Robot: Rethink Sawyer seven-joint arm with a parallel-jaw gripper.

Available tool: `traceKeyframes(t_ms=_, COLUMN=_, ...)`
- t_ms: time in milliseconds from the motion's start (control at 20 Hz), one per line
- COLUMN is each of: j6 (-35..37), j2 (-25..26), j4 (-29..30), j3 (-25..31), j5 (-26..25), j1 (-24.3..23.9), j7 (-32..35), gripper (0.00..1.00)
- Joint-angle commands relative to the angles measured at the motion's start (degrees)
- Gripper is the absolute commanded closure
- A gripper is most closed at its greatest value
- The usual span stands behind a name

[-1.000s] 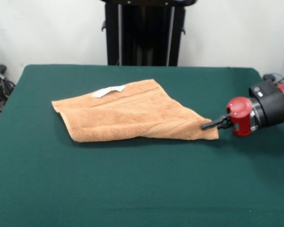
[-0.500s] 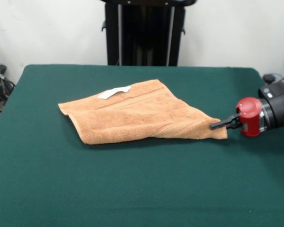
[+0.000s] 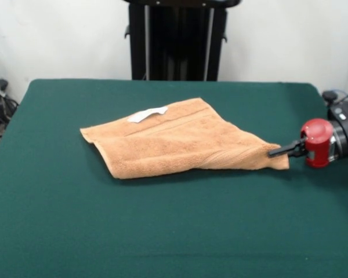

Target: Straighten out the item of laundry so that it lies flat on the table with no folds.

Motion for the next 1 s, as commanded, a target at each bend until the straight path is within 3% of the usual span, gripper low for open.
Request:
traceKeyframes(t_ms=50, j6=5.26, j2=0.31, j4=-6.84, j3=-0.81, j5=2.01, j1=-1.22, j7=18.95, gripper=1.0)
traceKeyframes(t_ms=750, j6=4.65, j2=0.04, j4=-6.13, j3=0.12, j5=1.84, j1=-0.75, j7=19.37, gripper=1.0)
traceKeyframes(t_ms=1000, j6=-2.37, j2=-1.78, j4=-0.89, j3=3.91, j5=1.01, j1=0.48, j7=18.6, gripper=1.0)
